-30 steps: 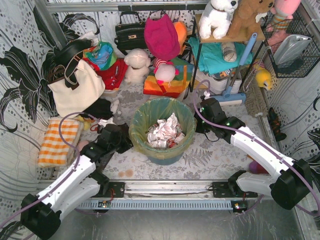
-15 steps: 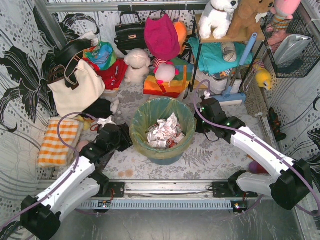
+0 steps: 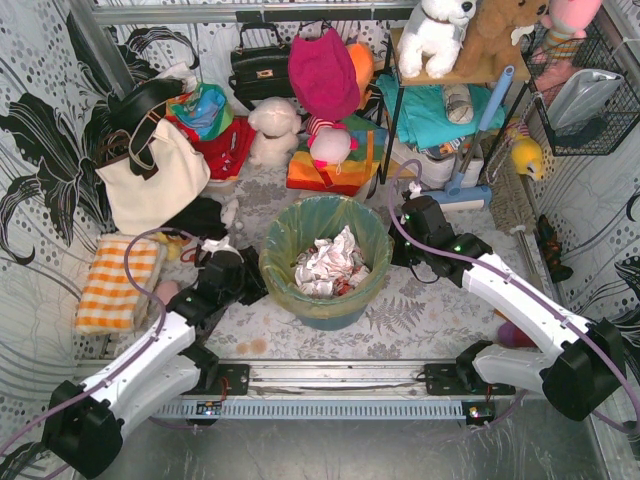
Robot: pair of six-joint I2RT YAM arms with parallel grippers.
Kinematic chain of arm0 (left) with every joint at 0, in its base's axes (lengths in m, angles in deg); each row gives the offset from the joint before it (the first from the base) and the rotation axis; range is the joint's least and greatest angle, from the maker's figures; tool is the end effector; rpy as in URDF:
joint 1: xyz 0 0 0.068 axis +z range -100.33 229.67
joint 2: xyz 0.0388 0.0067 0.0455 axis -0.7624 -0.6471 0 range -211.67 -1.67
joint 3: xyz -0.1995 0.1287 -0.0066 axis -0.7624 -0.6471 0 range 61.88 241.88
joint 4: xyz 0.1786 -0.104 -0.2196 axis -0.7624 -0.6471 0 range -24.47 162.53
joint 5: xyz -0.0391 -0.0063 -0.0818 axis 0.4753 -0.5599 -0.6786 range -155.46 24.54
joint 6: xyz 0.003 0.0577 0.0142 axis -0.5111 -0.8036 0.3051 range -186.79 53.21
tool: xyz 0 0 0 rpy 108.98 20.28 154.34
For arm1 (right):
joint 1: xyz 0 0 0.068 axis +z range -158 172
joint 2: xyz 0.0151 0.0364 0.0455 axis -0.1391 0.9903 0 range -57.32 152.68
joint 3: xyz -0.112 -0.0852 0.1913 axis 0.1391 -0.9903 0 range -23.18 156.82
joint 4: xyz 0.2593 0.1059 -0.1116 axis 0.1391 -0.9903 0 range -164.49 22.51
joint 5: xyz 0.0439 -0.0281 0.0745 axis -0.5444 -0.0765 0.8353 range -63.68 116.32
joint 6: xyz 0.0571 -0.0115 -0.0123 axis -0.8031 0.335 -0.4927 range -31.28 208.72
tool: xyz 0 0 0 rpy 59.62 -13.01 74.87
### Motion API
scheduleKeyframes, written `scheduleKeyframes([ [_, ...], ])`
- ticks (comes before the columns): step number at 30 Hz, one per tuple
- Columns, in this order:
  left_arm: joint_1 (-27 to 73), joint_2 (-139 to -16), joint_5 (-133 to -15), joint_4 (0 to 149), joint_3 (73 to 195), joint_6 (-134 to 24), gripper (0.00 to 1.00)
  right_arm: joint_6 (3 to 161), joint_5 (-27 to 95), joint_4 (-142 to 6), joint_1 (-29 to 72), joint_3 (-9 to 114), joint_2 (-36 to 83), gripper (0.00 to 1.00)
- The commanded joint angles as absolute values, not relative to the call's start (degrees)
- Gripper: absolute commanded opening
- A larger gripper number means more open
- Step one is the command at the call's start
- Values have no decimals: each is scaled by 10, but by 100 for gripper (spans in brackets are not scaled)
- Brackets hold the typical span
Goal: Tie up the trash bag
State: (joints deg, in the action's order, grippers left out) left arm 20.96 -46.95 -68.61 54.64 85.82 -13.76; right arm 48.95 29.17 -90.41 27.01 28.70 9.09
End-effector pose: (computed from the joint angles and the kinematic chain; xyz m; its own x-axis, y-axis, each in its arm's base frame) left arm 0.2099 -0.1176 0.1520 -0.7467 -0.5006 -0.4381 -0.1321 0.7570 -0.6399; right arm 0.2572 0.1829 0.2363 -0.7700 0.2408 -0.5909 -0.1466 0.8345 0.5311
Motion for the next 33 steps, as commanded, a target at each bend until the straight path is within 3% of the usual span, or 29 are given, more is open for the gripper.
scheduleKeyframes([
  [1, 212, -469, -700, 594, 834, -134, 49, 488, 298, -908, 267, 297, 79, 0],
  [14, 212, -469, -709, 665, 797, -116, 44, 486, 305, -904, 267, 287, 71, 0],
  [33, 212, -486, -705, 682, 791, -122, 20, 483, 304, -910, 268, 281, 55, 0],
])
